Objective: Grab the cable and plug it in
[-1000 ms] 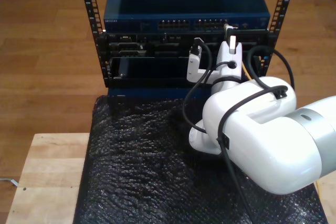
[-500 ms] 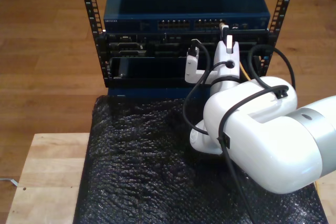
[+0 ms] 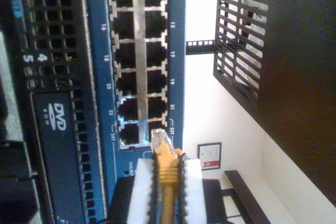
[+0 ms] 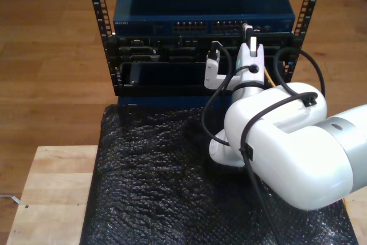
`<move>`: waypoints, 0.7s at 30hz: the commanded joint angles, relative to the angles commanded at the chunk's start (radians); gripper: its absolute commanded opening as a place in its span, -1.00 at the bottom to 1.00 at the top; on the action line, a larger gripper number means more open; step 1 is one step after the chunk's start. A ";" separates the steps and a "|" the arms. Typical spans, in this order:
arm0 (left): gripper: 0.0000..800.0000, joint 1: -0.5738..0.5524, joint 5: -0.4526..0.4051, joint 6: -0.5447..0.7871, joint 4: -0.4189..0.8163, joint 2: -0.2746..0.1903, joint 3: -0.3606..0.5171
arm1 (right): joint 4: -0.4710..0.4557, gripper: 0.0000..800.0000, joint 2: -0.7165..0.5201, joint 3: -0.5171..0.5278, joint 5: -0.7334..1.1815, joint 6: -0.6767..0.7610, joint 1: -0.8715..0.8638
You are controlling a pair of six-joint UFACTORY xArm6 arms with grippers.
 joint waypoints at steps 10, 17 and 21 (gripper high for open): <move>1.00 0.000 0.000 0.000 0.000 0.000 0.000 | -0.002 -1.00 0.000 0.000 0.002 0.000 0.002; 1.00 0.000 0.000 0.000 0.000 0.000 0.000 | -0.003 -1.00 0.005 -0.008 0.002 0.000 0.003; 1.00 0.000 0.000 0.000 0.000 0.000 0.000 | -0.003 -1.00 0.006 -0.008 0.003 0.000 0.003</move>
